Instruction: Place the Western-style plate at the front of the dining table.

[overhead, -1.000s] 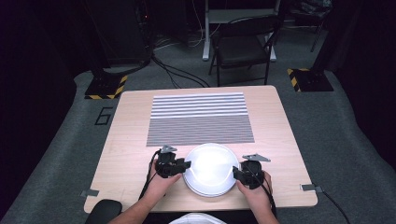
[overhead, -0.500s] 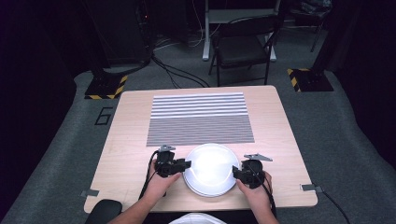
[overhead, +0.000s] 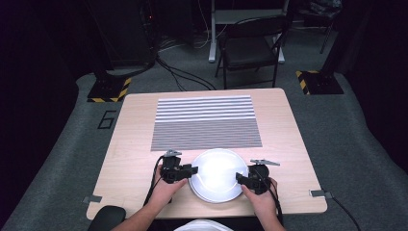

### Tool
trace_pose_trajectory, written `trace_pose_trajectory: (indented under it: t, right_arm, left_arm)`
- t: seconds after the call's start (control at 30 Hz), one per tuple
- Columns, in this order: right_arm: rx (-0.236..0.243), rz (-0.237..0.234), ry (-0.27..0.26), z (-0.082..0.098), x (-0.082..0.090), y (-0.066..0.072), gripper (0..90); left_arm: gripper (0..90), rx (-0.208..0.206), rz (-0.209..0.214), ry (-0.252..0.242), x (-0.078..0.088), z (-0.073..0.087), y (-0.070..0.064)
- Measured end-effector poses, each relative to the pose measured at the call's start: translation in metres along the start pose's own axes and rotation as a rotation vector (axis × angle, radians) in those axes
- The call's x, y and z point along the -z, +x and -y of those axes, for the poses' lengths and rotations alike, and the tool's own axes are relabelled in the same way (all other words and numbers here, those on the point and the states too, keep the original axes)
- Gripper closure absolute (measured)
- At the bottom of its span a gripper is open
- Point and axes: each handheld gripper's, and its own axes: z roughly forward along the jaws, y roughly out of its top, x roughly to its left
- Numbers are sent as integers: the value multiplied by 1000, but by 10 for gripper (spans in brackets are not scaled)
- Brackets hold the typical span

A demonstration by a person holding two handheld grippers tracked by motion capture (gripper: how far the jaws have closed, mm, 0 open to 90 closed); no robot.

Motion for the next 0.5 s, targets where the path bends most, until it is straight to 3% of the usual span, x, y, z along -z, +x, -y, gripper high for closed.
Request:
trace_pose_trajectory:
  t: [0.2, 0.5]
  right_arm:
    - [-7, 26, -33, -5, 6, -1, 536]
    - [-48, 41, -56, -16, 11, -17, 543]
  left_arm:
    - [606, 5, 12, 7, -7, 0, -4]
    - [610, 14, 40, 19, -23, -4, -12]
